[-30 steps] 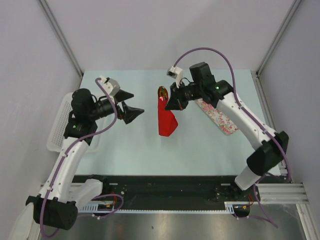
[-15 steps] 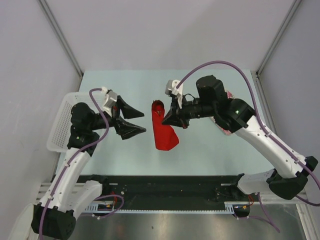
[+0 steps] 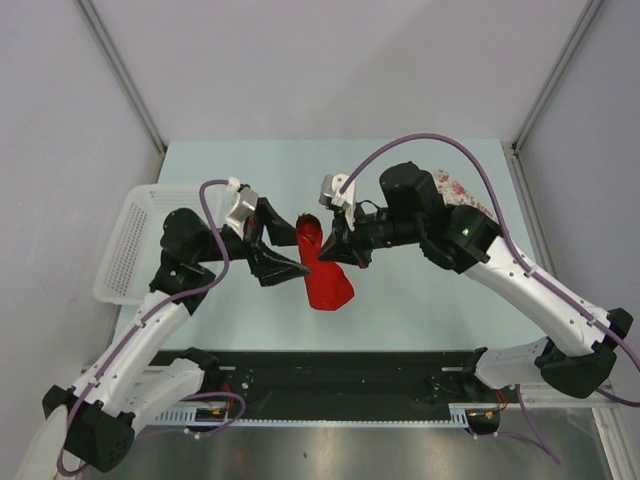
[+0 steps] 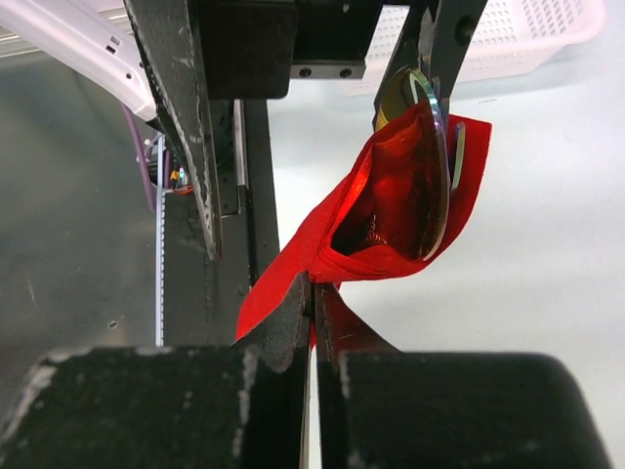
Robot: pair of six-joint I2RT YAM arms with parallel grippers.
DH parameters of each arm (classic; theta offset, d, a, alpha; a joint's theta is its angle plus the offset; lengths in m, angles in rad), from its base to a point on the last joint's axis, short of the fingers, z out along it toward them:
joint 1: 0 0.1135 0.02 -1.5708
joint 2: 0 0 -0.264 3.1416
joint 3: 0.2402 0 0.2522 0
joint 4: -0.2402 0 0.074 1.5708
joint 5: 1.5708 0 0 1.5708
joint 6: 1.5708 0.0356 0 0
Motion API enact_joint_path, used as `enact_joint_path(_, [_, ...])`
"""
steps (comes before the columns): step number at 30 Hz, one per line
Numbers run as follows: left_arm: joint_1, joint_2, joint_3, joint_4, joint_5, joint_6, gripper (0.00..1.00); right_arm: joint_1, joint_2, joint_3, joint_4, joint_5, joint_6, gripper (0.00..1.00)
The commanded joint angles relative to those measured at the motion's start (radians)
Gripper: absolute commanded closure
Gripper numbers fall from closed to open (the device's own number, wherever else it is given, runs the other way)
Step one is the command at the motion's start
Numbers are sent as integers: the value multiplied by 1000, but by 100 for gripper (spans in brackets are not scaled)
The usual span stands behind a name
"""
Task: Place the utensils on the paper napkin and roll it up
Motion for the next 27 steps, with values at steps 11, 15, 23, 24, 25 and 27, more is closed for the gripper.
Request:
enact_joint_path(11, [-76,24,-40,161,-22,-73,53,21,-64,-10,108,7,-7,100])
enact_joint_path(15, [-76,29,-44,161,-10,-71,62,24,-69,-11,115,8,-5,100])
enact_joint_path(23, [-76,32,-42,170,-30,-85,95,27,-70,-8,124,5,3,100])
enact_joint_path(24, [-76,33,-40,172,-31,-88,100,27,-70,-10,124,8,6,100])
enact_joint_path(25, [-76,33,-40,172,-36,-93,100,27,-70,-11,128,10,6,100])
enact_joint_path(27, [-76,33,-44,184,-39,-114,100,27,-72,-14,130,10,9,100])
